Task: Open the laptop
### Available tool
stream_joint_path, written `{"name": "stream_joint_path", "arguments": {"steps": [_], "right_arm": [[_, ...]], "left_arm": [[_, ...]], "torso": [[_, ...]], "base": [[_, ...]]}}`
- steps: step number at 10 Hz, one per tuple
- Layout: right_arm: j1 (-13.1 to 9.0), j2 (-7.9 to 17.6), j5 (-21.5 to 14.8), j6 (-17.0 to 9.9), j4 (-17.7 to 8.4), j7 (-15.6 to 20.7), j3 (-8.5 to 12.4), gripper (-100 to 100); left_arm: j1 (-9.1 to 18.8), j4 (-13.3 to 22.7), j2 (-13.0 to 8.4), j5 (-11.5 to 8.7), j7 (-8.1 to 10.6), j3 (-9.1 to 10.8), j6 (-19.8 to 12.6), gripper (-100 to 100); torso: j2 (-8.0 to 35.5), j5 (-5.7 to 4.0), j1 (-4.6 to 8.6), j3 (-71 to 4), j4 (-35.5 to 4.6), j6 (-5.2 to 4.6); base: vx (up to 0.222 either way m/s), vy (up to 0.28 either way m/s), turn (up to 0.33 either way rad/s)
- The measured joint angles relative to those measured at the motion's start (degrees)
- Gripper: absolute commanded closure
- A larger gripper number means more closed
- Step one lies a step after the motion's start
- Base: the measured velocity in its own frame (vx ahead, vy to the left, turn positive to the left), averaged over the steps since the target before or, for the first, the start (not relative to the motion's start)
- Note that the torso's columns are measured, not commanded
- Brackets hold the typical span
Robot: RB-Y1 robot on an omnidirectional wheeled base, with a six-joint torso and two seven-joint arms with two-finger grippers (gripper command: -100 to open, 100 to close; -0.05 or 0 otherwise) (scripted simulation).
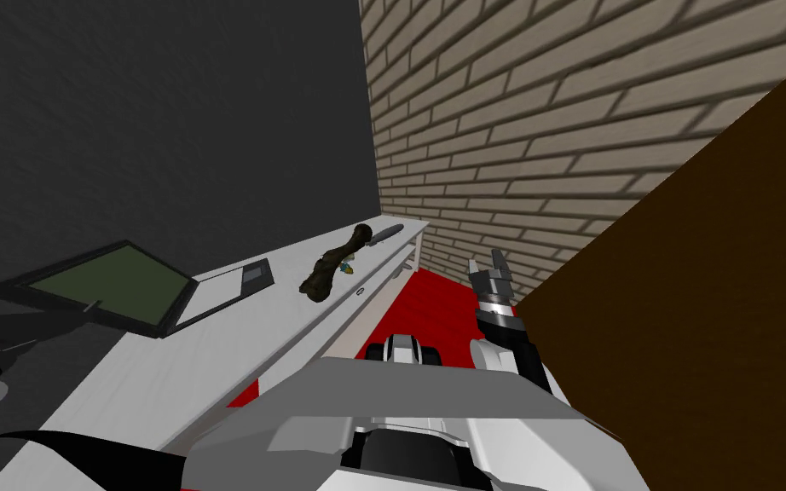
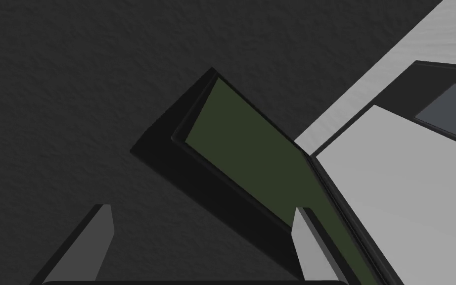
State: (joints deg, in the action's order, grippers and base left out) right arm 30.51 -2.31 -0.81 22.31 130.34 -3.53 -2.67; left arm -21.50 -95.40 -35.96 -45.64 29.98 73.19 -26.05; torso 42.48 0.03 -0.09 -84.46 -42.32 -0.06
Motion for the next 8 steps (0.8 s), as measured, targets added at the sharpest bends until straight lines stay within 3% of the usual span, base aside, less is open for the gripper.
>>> {"name": "stream_joint_path", "arguments": {"steps": [1, 2, 4, 8], "right_arm": [[0.0, 0.0, 0.0, 0.0, 0.0, 0.0, 0.0, 0], [0.0, 0.0, 0.0, 0.0, 0.0, 0.0, 0.0, 0], [0.0, 0.0, 0.0, 0.0, 0.0, 0.0, 0.0, 0], [0.0, 0.0, 0.0, 0.0, 0.0, 0.0, 0.0, 0]], "left_arm": [[-0.2, 0.0, -0.5, -0.2, 0.11, 0.39, -0.4, -100], [-0.2, 0.0, -0.6, -0.2, 0.15, 0.46, -0.5, 100], [-0.3, 0.2, -0.7, 0.4, -0.31, -0.26, 0.0, 100], [-1.6, 0.2, -1.9, 4.5, -4.65, -3.06, 2.0, 100]], "torso": [[-0.1, 0.06, -0.27, -0.1, 0.0, 0.05], [-0.1, 0.06, -0.07, -0.1, 0.0, 0.05], [-0.2, -0.11, 0.32, -0.2, 0.2, 0.10], [-0.1, 0.14, -0.15, 0.0, 0.0, 0.24]], "base": [[0.049, 0.046, -0.001], [0.007, 0.005, -0.012], [0.033, -0.034, -0.049], [0.029, -0.054, -0.018]]}}
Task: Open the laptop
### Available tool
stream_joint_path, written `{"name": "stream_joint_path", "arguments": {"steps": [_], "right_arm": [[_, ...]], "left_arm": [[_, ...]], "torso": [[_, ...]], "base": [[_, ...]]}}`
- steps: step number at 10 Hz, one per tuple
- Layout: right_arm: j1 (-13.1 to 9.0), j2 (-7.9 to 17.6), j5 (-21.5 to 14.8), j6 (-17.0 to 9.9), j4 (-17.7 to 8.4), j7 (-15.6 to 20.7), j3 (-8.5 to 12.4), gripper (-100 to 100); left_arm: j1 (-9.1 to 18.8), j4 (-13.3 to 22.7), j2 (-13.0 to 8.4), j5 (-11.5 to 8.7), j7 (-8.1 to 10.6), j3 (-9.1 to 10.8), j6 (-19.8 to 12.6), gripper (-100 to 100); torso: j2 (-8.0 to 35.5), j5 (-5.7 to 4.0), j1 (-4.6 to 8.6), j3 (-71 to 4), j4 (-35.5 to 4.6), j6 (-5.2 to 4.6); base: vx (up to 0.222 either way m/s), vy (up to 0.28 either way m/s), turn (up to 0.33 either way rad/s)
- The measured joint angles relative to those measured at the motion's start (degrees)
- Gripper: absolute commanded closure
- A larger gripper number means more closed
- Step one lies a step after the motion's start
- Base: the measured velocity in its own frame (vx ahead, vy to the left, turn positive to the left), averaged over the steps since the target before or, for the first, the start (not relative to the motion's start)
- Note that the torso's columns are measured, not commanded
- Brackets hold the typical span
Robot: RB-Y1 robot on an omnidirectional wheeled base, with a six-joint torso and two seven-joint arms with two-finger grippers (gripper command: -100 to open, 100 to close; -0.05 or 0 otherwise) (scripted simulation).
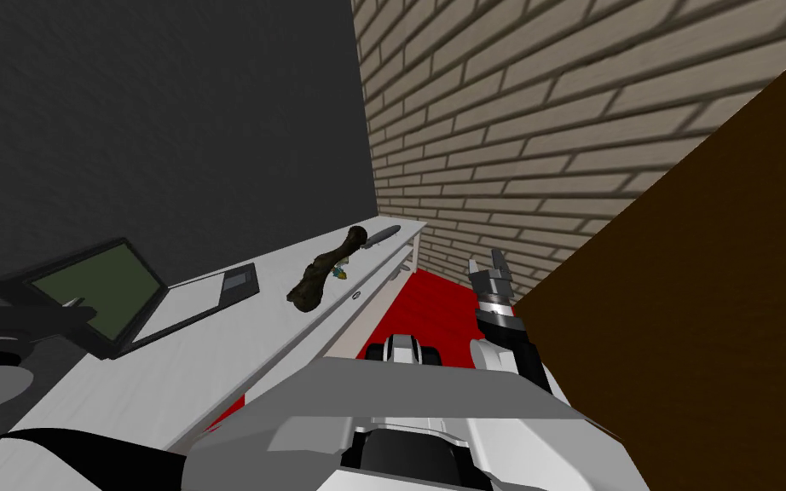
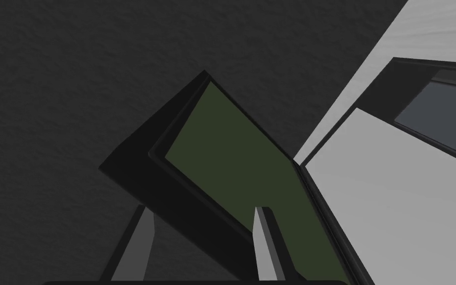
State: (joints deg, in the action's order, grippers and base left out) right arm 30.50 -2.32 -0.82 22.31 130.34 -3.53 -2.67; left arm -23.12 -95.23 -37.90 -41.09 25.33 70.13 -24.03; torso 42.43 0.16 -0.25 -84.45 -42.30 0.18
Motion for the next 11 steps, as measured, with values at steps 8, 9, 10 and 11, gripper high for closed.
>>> {"name": "stream_joint_path", "arguments": {"steps": [8, 9, 10, 11], "right_arm": [[0.0, 0.0, 0.0, 0.0, 0.0, 0.0, 0.0, 0], [0.0, 0.0, 0.0, 0.0, 0.0, 0.0, 0.0, 0], [0.0, 0.0, 0.0, 0.0, 0.0, 0.0, 0.0, 0], [0.0, 0.0, 0.0, 0.0, 0.0, 0.0, 0.0, 0]], "left_arm": [[-1.7, 2.2, -0.9, 7.4, -7.14, -5.54, 4.5, 100], [-1.7, 2.6, -0.8, 8.7, -8.29, -6.39, 5.3, 100], [-1.9, 3.0, -0.7, 10.0, -9.41, -7.21, 6.1, 100], [-2.1, 3.6, -0.8, 11.1, -10.48, -8.04, 6.9, 100]], "torso": [[-0.2, -0.32, 0.43, -0.2, 0.0, -0.09], [-0.2, -0.33, 0.43, -0.2, 0.0, -0.12], [-0.1, -0.33, 0.42, -0.2, 0.0, -0.15], [-0.1, -0.34, 0.41, -0.1, 0.0, -0.17]], "base": [[0.022, -0.038, -0.025], [0.031, -0.029, -0.019], [0.024, -0.028, -0.022], [0.018, -0.031, -0.020]]}}
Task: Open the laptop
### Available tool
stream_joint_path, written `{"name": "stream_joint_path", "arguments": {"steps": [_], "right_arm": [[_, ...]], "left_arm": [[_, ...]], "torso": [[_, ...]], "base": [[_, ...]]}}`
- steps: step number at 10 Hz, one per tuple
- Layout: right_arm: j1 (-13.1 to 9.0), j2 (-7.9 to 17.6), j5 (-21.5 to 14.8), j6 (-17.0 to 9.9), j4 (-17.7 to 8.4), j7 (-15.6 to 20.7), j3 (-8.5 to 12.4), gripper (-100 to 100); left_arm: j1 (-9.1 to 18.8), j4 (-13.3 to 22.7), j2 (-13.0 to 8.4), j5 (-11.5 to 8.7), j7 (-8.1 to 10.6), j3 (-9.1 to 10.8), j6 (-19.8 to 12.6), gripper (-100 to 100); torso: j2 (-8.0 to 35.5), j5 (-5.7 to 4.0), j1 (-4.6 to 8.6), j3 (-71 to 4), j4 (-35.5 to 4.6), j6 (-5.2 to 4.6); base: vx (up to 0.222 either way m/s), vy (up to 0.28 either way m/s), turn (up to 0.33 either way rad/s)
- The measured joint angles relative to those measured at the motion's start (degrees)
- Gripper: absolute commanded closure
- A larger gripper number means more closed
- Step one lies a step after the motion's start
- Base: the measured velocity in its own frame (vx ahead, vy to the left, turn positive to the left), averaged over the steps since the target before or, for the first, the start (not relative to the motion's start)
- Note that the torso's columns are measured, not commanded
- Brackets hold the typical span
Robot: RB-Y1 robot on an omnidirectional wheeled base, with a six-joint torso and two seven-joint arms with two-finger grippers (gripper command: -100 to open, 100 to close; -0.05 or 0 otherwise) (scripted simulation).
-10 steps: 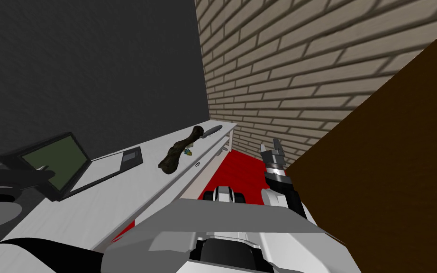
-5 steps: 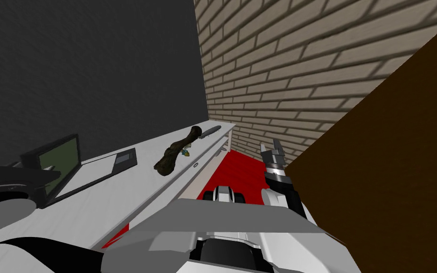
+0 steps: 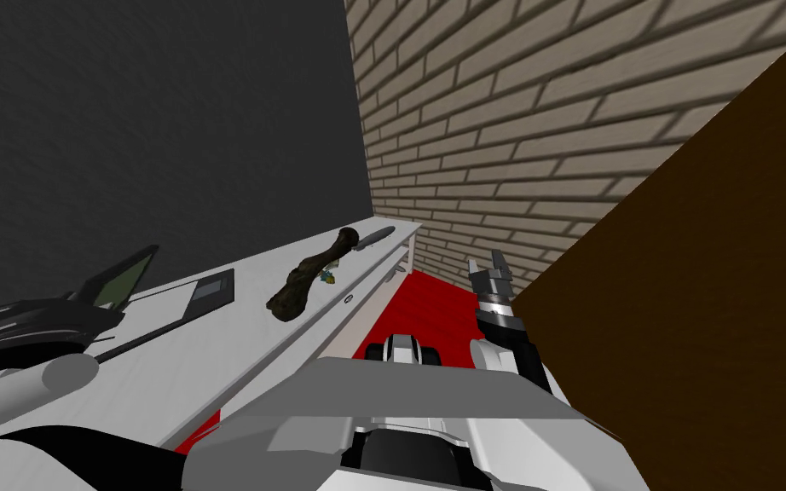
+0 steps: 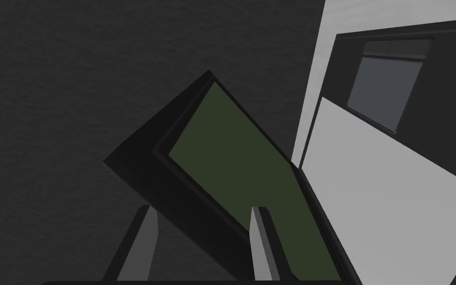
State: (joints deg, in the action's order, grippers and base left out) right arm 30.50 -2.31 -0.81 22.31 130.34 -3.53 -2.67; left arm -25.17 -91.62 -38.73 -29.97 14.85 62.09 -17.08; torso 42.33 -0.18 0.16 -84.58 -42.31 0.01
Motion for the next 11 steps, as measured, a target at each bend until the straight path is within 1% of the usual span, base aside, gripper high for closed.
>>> {"name": "stream_joint_path", "arguments": {"steps": [3, 4, 5, 6, 8, 9, 10, 11], "right_arm": [[0.0, 0.0, 0.0, 0.0, 0.0, 0.0, 0.0, 0], [0.0, 0.0, 0.0, 0.0, 0.0, 0.0, 0.0, 0], [0.0, 0.0, 0.0, 0.0, 0.0, 0.0, 0.0, 0], [0.0, 0.0, 0.0, 0.0, 0.0, 0.0, 0.0, 0], [0.0, 0.0, 0.0, 0.0, 0.0, 0.0, 0.0, 0], [0.0, 0.0, 0.0, 0.0, 0.0, 0.0, 0.0, 0], [0.0, 0.0, 0.0, 0.0, 0.0, 0.0, 0.0, 0], [0.0, 0.0, 0.0, 0.0, 0.0, 0.0, 0.0, 0]], "left_arm": [[-0.4, 1.2, 0.2, 3.7, -3.19, -2.41, 2.4, 100], [-0.4, 1.3, 0.3, 3.8, -3.40, -2.58, 2.5, 100], [-0.5, 2.1, 0.5, 5.1, -4.27, -3.40, 3.5, 100], [-0.1, 3.2, 0.6, 6.9, -5.60, -4.35, 4.6, 100], [0.1, 4.8, 1.1, 9.8, -7.99, -6.02, 7.0, 100], [0.1, 5.8, 1.3, 11.2, -9.11, -6.94, 8.3, -100], [-0.6, 5.0, 0.7, 10.8, -9.13, -6.42, 7.5, -100], [-1.3, 4.1, 0.2, 10.1, -8.67, -5.79, 6.1, -100]], "torso": [[0.0, -0.05, 0.11, 0.0, 0.0, -0.01], [0.0, -0.08, 0.06, 0.0, 0.0, 0.02], [0.0, 0.03, 0.03, 0.0, 0.0, 0.04], [-0.1, 0.06, -0.02, 0.0, 0.0, 0.00], [-0.1, 0.08, -0.03, 0.0, 0.0, -0.03], [-0.1, 0.08, -0.09, 0.0, 0.0, -0.04], [0.0, 0.07, -0.12, 0.0, 0.0, -0.01], [0.1, 0.05, -0.13, 0.1, 0.0, 0.02]], "base": [[0.021, -0.030, -0.018], [0.027, -0.018, 0.002], [0.044, -0.024, 0.013], [0.050, -0.031, 0.009], [0.042, -0.022, 0.009], [0.021, -0.014, -0.029], [0.001, -0.001, -0.024], [-0.002, 0.003, -0.016]]}}
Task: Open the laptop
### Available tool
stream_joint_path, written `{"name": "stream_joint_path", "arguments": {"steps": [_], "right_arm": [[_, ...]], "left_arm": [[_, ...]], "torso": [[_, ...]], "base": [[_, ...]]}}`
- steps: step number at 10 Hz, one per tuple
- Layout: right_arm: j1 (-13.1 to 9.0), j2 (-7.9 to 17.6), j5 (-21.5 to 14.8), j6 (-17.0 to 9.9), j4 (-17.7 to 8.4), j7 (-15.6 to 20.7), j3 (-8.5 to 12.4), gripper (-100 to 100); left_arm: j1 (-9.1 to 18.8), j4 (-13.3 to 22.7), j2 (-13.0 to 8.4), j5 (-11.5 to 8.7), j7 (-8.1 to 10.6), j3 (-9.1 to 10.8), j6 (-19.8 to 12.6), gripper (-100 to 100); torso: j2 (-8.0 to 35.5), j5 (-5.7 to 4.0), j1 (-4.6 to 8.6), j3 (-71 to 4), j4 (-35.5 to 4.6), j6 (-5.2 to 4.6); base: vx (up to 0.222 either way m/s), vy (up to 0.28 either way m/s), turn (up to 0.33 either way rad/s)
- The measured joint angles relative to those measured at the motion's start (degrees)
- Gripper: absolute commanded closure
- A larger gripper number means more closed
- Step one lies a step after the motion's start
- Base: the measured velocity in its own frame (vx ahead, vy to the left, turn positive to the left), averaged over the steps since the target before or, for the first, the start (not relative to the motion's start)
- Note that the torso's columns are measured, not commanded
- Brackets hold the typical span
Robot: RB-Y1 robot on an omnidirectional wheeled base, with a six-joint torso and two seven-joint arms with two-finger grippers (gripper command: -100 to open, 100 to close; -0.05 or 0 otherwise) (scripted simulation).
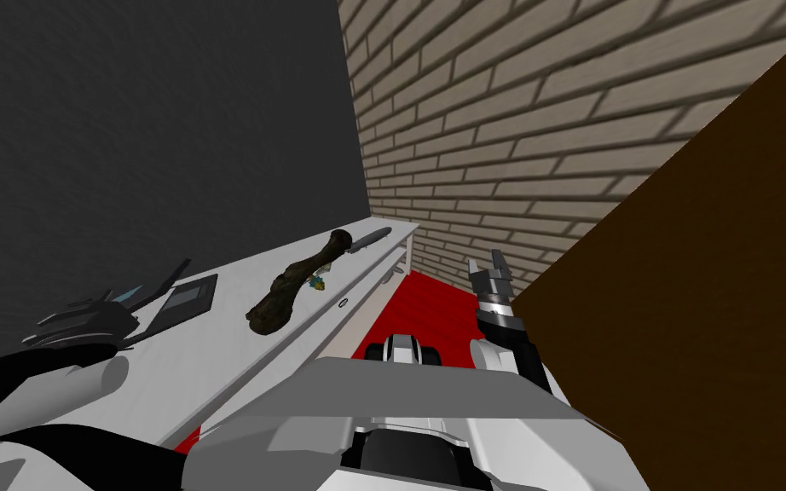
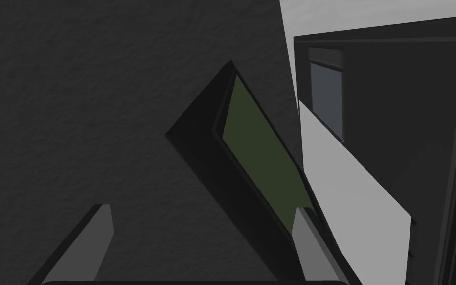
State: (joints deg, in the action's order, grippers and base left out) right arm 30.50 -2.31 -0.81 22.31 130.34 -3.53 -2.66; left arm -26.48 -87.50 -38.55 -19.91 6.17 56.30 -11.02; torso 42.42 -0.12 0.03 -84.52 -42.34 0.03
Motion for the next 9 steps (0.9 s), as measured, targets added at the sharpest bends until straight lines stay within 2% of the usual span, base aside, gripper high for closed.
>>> {"name": "stream_joint_path", "arguments": {"steps": [3, 4, 9], "right_arm": [[0.0, 0.0, 0.0, 0.0, 0.0, 0.0, 0.0, 0], [0.0, 0.0, 0.0, 0.0, 0.0, 0.0, 0.0, 0], [0.0, 0.0, 0.0, 0.0, 0.0, 0.0, 0.0, 0]], "left_arm": [[-2.3, -3.0, -1.9, -1.9, 1.09, 2.07, -4.1, -100], [-2.4, -3.1, -1.9, -2.0, 1.19, 2.16, -4.4, 0], [-2.5, -2.8, -1.5, -2.0, 1.21, 1.84, -4.7, 0]], "torso": [[-0.1, -0.13, 0.26, -0.1, 0.0, -0.03], [-0.1, -0.04, 0.20, -0.1, 0.0, -0.04], [-0.1, -0.08, 0.19, -0.1, 0.0, -0.03]], "base": [[-0.001, 0.006, -0.009], [0.000, 0.000, 0.000], [0.000, 0.000, 0.000]]}}
